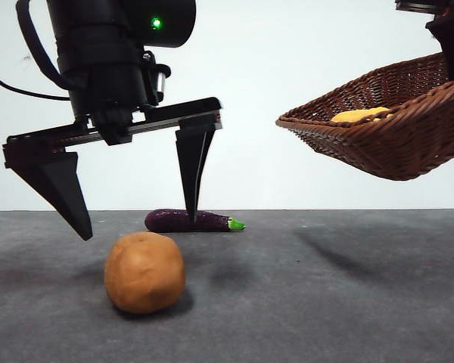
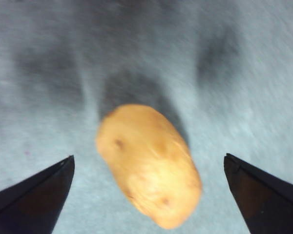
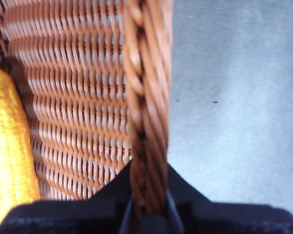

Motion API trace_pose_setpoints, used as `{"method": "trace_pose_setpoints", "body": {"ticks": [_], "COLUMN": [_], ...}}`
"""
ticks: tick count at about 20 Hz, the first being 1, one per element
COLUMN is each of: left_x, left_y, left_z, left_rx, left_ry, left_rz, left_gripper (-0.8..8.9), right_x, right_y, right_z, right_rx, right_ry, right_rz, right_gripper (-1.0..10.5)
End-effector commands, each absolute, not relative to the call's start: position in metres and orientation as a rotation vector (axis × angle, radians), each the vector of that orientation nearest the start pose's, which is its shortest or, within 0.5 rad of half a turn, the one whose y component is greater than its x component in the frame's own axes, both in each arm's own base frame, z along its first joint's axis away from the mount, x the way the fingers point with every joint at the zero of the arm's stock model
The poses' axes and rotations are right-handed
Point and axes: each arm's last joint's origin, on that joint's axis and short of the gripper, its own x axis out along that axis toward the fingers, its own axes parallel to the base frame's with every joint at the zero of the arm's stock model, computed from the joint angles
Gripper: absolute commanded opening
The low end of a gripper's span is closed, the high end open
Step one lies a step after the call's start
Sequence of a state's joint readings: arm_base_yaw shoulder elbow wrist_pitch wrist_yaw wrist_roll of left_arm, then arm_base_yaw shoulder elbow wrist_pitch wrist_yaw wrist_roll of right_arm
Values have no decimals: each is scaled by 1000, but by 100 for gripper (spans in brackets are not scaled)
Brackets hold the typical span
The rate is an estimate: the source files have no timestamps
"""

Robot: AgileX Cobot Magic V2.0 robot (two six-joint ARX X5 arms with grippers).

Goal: Help me put the vegetables on the table into the basket

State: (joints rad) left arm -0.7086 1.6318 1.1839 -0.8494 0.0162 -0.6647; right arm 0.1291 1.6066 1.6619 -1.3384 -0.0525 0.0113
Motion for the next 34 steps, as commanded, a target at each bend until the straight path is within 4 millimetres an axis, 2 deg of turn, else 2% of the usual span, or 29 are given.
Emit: {"method": "trace_pose_setpoints", "body": {"ticks": [1, 6, 9, 14, 15, 18, 19, 22, 24, 26, 29, 32, 34], "left_x": [234, 238, 239, 244, 244, 244, 245, 243, 242, 233, 211, 194, 188], "left_y": [-200, -204, -205, -204, -204, -204, -204, -206, -205, -205, -207, -211, -212], "left_z": [218, 199, 199, 179, 179, 180, 181, 183, 194, 218, 271, 320, 340], "left_rx": [-117, -97, -108, -116, -110, -67, -35, 64, 106, 129, 59, -66, -127], "left_ry": [1383, 1459, 1449, 1570, 1558, 1536, 1522, 1492, 1453, 1356, 1103, 791, 658], "left_rz": [-144, -120, -124, -109, -105, -125, -136, -206, -274, -335, -487, -650, -709], "left_gripper": [562, 562, 562, 560, 503, 78, -24, -9, -9, -9, -9, -9, -9], "right_x": [294, 294, 294, 294, 293, 294, 294, 294, 294, 294, 293, 291, 287], "right_y": [40, 40, 40, 40, 40, 40, 40, 40, 40, 40, 41, 52, 65], "right_z": [349, 349, 349, 349, 349, 349, 349, 349, 349, 349, 349, 348, 348], "right_rx": [-43, -44, -45, -44, -44, -45, -45, -46, -46, -44, -32, -17, -43], "right_ry": [1275, 1279, 1278, 1280, 1281, 1281, 1281, 1280, 1280, 1280, 1282, 1295, 1313], "right_rz": [168, 168, 169, 169, 169, 169, 170, 170, 169, 168, 162, 215, 255], "right_gripper": [-16, -16, -16, -16, -16, -16, -16, -16, -16, -16, -16, -16, -16]}}
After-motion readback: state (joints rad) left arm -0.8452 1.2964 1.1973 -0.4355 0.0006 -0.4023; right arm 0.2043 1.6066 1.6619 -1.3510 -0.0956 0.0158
